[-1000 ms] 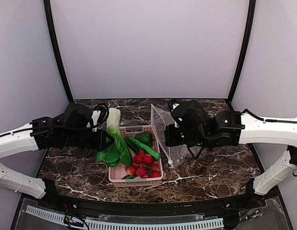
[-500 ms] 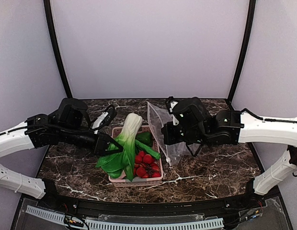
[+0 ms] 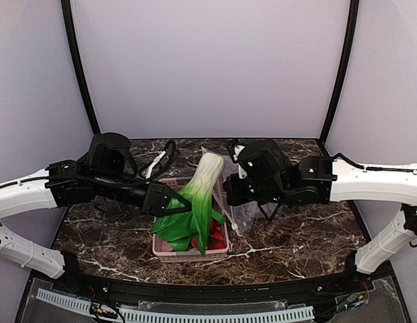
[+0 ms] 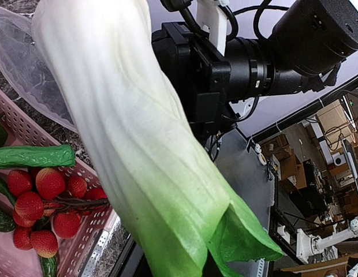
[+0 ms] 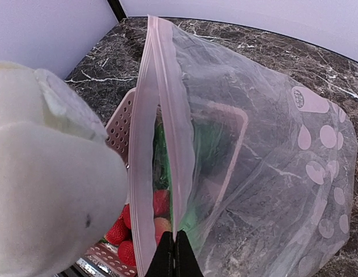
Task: Place the food in the zip-top bag and seal the zipper
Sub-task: Place the fake vegetable in the zipper food storage bag.
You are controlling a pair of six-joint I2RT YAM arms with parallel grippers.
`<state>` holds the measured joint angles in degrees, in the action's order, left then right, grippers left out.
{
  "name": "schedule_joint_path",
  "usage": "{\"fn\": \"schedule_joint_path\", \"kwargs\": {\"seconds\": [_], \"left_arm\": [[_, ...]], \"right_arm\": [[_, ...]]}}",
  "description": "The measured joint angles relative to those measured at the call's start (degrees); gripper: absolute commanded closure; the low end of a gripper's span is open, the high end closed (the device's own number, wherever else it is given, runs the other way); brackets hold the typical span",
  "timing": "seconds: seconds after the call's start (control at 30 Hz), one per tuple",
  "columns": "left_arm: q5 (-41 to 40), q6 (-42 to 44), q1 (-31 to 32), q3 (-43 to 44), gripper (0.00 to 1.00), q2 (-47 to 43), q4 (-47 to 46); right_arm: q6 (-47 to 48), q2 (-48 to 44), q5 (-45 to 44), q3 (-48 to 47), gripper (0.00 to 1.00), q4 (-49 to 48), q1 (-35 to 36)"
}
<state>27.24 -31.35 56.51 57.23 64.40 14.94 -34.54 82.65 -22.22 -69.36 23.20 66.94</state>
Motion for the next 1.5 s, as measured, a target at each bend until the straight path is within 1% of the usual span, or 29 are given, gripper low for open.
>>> {"fn": "schedule_joint_path", "kwargs": {"seconds": [0.2, 0.47, 0.67, 0.8, 1.0, 1.23, 1.3, 1.47, 1.5], "left_arm": [[-1.6, -1.0, 0.0, -0.4, 0.99, 1.6, -0.3], [-2.8, -3.5, 0.0, -4.0, 0.99, 4.0, -0.3], [-2.8, -4.5, 0.0, -4.9, 0.99, 4.0, -0.3], [-2.7, -4.7, 0.0, -5.0, 0.99, 4.1, -0.3], [-0.9, -4.6, -1.3, -4.9, 0.99, 5.0, 0.3], [0.9, -3.3, -2.7, -3.0, 0.99, 8.7, 2.6], [1.1, -3.3, -3.3, -2.8, 0.98, 9.2, 2.5], [0.9, -4.0, -4.8, -2.8, 0.92, 9.7, 1.2], [0.7, -4.1, -5.0, -2.8, 0.89, 9.9, 1.0]], "right_arm": [[0.2, 0.0, 0.6, 0.0, 1.0, -0.8, -0.1], [0.6, -0.7, 1.3, 1.5, 1.0, -2.1, -0.2], [3.2, -1.7, 3.6, 3.1, 1.0, -5.0, -0.3], [7.8, -1.9, 8.1, 4.0, 1.0, -7.6, -0.3], [15.7, -1.9, 17.1, 4.2, 1.0, -8.7, -0.3], [20.3, -1.8, 27.1, 5.2, 1.0, -8.9, 0.0], [20.8, -1.5, 29.0, 5.2, 1.0, -9.0, 0.1], [20.5, 0.6, 31.3, 5.2, 1.0, -9.5, 0.5], [20.4, 0.9, 31.3, 5.2, 1.0, -9.5, 0.5]]}}
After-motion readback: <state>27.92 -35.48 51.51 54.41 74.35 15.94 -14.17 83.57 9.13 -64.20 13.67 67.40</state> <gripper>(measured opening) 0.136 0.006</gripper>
